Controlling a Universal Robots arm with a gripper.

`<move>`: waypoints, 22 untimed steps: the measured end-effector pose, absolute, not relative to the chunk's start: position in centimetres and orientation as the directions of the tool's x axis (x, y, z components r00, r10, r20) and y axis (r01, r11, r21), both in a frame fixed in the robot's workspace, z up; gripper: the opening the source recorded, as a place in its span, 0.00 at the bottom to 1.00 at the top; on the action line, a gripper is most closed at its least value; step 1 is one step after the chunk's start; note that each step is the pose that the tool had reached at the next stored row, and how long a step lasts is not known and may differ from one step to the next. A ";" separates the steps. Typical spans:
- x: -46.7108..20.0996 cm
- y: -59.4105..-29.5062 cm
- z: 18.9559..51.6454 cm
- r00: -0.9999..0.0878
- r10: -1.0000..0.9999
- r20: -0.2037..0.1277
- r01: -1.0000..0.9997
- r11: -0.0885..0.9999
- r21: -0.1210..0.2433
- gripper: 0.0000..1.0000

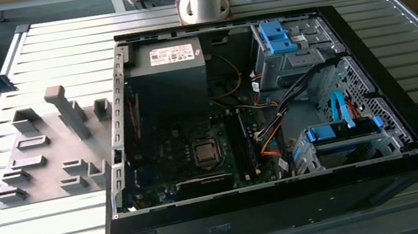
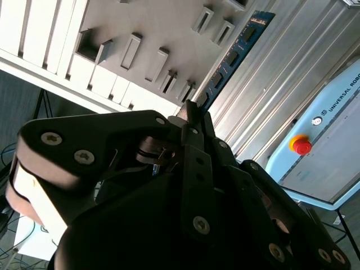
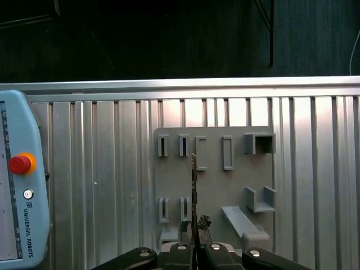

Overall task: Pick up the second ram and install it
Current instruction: 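Pick up the second ram and move it above second insertion slot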

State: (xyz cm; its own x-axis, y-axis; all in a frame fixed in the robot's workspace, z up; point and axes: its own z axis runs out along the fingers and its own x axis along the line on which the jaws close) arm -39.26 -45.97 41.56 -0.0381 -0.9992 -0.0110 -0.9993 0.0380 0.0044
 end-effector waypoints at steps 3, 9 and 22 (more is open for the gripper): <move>-39.1 -46.0 41.6 -0.038 -0.999 -0.011 -0.999 0.038 0.004 0.14; -38.9 -46.0 41.6 -0.038 -0.999 -0.011 -0.999 0.038 0.004 0.14; -38.5 -46.0 41.6 -0.038 -0.999 -0.011 -0.999 0.038 0.004 0.14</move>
State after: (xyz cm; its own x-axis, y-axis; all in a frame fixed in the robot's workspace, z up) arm -38.46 -45.97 41.56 -0.0380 -0.9992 -0.0109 -0.9993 0.0380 0.0044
